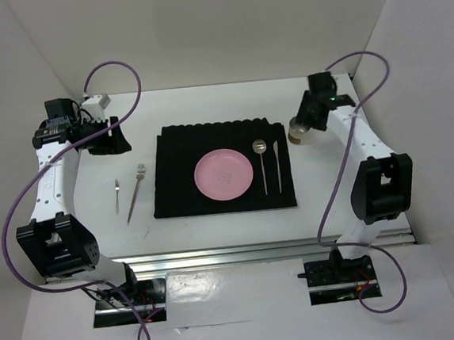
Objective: Set the dinner table for one person
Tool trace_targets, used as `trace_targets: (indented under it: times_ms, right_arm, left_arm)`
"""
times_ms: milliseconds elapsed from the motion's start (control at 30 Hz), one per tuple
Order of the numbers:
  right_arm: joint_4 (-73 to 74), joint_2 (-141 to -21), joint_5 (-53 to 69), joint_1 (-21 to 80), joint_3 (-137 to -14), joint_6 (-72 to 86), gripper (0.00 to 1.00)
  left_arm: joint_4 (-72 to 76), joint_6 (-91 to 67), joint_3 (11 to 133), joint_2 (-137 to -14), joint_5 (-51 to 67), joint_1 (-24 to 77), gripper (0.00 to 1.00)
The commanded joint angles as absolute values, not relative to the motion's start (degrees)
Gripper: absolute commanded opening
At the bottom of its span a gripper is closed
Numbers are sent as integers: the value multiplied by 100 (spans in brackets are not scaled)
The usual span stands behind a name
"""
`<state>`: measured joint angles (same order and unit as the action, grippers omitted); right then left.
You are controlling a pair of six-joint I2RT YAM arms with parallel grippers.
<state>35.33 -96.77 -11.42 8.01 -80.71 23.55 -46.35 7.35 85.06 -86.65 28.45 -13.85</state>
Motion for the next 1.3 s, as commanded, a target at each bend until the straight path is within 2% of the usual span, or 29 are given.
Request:
trace_targets:
  times_ms: [0,133,333,567,667,700,733,833,1000,1267]
  right_arm:
    - [3726,-9904,-854,45,-8733,2487,58]
    - [3911,-10738,-633,-211,-9543,2435,58]
    - [4165,-11802,-756,-264,-10362,2320,50]
    - [3737,-11672,-668,-264,-9660,2320,45]
    - [3665,-11672,-668,-264,-9440,2320,27]
    - [3665,-11672,-616,-264,-9439,2320,4]
    - [3665,-11611,-667,-264,-9439,2320,0]
    - [3718,-11471,-1246,138,-9615,2066,0]
    - [3963,-11531,-2065,939,-10702,1802,0]
    - [3885,-12189,-1574,1468,-11319,1969,0]
  left_arm:
    - [-4632,817,8613,-8596,2954,-1415,69]
    - [-4632,817,8613,-8596,2813,-1415,69]
    - [-4693,870,8482,-8481,2602,-1415,69]
    - [-4693,870,8429,-8429,2479,-1415,69]
    - [-4693,870,8429,-8481,2479,-1415,69]
    - [-4693,870,8429,-8481,2479,-1415,69]
    - [-4693,870,8429,-8481,2479,-1415,69]
    - [-4641,870,8376,-8481,2479,-1415,69]
    - [-4641,870,8323,-8481,2479,-1415,69]
    - [-4588,870,8271,-8429,2479,-1415,69]
